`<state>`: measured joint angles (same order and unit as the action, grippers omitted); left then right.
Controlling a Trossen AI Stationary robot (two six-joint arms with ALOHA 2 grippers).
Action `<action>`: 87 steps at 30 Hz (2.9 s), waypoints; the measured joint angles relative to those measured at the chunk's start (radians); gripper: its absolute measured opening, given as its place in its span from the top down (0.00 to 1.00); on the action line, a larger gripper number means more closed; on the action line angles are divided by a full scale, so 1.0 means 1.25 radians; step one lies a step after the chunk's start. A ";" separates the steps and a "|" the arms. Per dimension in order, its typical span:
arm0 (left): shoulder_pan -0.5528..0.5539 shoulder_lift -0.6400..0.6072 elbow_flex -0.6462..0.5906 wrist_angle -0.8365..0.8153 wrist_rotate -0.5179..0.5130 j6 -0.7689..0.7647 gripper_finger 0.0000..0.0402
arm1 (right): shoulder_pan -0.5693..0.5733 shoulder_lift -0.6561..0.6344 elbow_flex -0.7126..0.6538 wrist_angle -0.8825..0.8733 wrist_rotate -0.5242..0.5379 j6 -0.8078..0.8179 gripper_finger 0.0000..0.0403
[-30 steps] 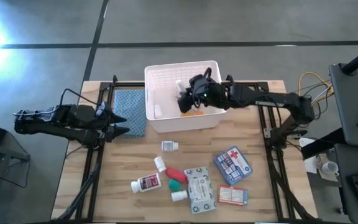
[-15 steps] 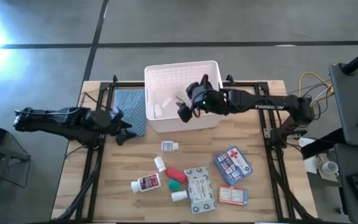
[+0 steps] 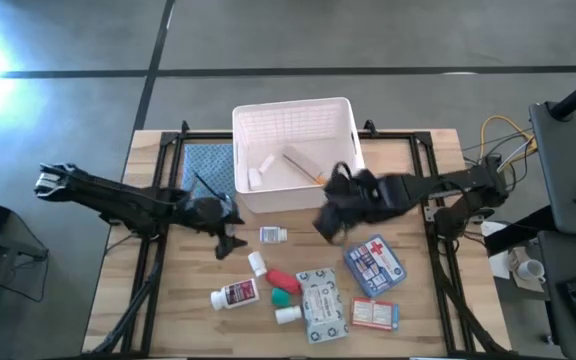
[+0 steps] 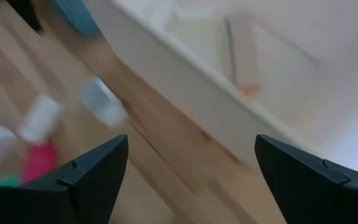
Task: Pick & place medical supplies in basket/bin
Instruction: Put the top white pill bottle into the white container
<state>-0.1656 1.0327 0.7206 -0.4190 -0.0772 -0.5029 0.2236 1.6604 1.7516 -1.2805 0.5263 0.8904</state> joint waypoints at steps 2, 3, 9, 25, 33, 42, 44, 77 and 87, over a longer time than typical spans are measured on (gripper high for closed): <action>-0.009 0.045 0.001 0.003 -0.006 0.004 0.20 | 0.040 0.000 0.000 -0.078 0.016 0.050 0.16; -0.012 0.069 0.001 0.005 -0.009 0.004 0.20 | 0.058 0.000 -0.003 -0.104 0.018 0.069 0.17; -0.026 0.196 0.003 0.015 -0.015 -0.144 0.20 | 0.143 -0.002 -0.033 -0.199 0.015 0.175 0.19; -0.201 0.302 0.150 0.021 -0.053 0.112 0.20 | 0.209 -0.016 -0.190 -0.232 0.005 0.068 0.19; -0.186 0.312 0.170 -0.033 -0.067 0.511 0.20 | 0.211 -0.061 -0.249 -0.223 0.019 0.039 0.19; -0.165 0.405 0.158 -0.031 -0.039 0.725 0.20 | 0.216 -0.119 -0.256 -0.216 0.016 0.106 0.19; -0.156 0.434 0.165 -0.025 -0.039 0.730 0.20 | 0.217 -0.126 -0.256 -0.213 0.018 0.121 0.19; -0.152 0.413 0.476 -0.524 -0.001 0.298 0.65 | 0.208 -0.147 -0.298 -0.053 0.021 0.019 0.19; -0.061 0.319 0.815 -0.418 -0.431 0.195 0.65 | 0.156 -0.188 -0.299 -0.046 0.050 -0.136 0.19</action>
<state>-0.2415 1.4320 1.7389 -0.9413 -0.6164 -0.2597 0.4184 1.4259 1.3781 -1.3380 0.5883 0.7204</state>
